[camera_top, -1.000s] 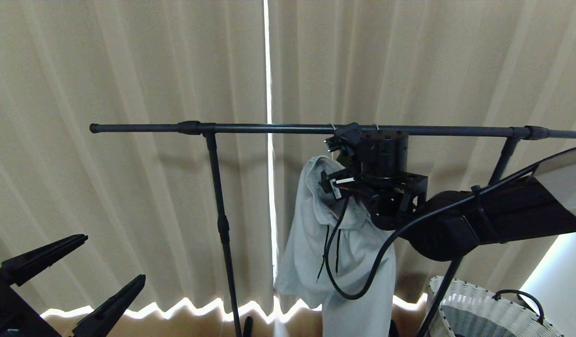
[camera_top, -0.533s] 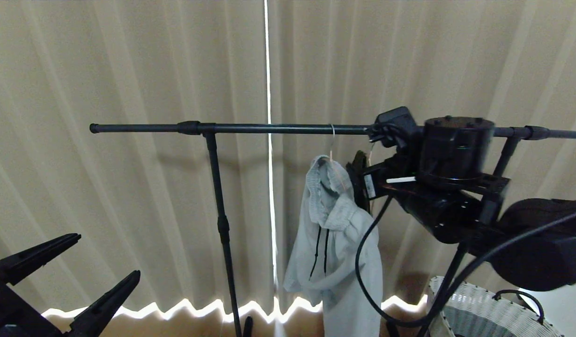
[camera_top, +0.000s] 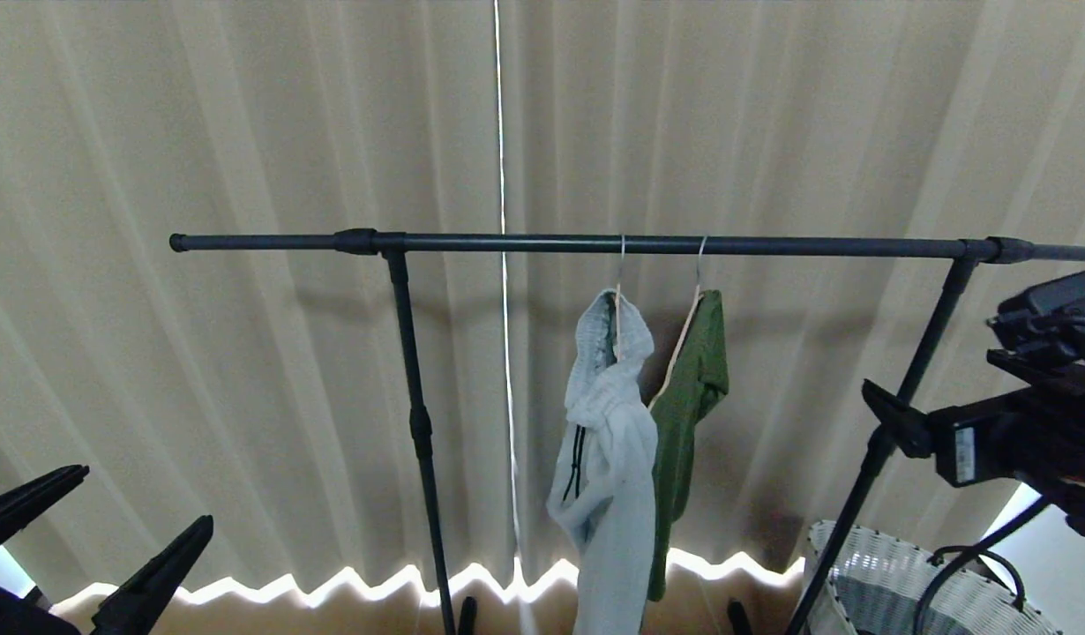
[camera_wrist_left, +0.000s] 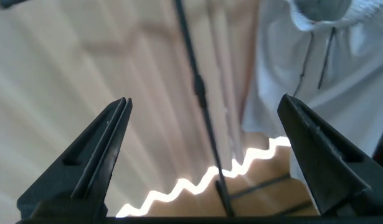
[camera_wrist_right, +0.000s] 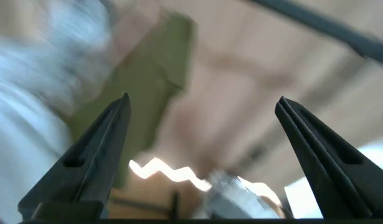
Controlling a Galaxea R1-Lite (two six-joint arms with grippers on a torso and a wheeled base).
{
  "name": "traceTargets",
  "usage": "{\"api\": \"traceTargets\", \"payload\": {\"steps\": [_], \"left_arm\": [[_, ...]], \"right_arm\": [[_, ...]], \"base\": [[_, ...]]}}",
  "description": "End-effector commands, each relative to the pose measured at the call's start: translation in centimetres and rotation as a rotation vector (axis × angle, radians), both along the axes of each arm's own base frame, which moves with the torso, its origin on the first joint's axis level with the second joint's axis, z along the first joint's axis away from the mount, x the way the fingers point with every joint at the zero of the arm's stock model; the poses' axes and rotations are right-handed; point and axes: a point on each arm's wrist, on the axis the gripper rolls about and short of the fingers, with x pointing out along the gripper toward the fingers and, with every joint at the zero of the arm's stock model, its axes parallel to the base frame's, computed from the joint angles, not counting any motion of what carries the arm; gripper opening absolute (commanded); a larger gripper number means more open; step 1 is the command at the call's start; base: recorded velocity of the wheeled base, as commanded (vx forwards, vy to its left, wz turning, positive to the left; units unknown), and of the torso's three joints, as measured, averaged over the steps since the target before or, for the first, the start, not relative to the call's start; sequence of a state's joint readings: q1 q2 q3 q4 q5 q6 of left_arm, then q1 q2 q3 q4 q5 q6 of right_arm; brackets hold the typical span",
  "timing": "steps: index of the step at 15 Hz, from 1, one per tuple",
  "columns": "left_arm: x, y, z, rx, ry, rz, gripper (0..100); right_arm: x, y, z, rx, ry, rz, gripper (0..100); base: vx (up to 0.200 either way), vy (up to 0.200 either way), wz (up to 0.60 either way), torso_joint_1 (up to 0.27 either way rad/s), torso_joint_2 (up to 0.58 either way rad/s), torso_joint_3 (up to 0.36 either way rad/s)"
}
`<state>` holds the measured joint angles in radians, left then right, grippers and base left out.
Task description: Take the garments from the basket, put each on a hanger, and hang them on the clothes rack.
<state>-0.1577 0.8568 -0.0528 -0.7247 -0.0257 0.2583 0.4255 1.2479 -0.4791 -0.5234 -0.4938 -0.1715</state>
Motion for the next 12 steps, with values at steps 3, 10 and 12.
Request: {"api": "traceTargets", "payload": {"steps": [3,10,12], "left_arm": [[-0.4,0.3,-0.3,0.006,-0.01,0.034,100],[-0.5,0.3,-0.9,0.008,0.018,0.026,100],[-0.7,0.3,-1.1,0.008,0.024,0.022,100]], "right_arm": [[-1.9,-3.9,-0.7,0.04,0.002,-0.052,100],[-1.5,-4.0,-1.2,0.033,0.025,-0.065,100],[-1.5,-4.0,-1.2,0.032,0.028,-0.066,100]], "base": [[-0.133,0.0,0.0,0.005,0.0,0.005],[-0.2,0.0,0.0,0.004,0.0,0.002],[0.0,0.0,0.0,0.0,0.0,0.0]]}}
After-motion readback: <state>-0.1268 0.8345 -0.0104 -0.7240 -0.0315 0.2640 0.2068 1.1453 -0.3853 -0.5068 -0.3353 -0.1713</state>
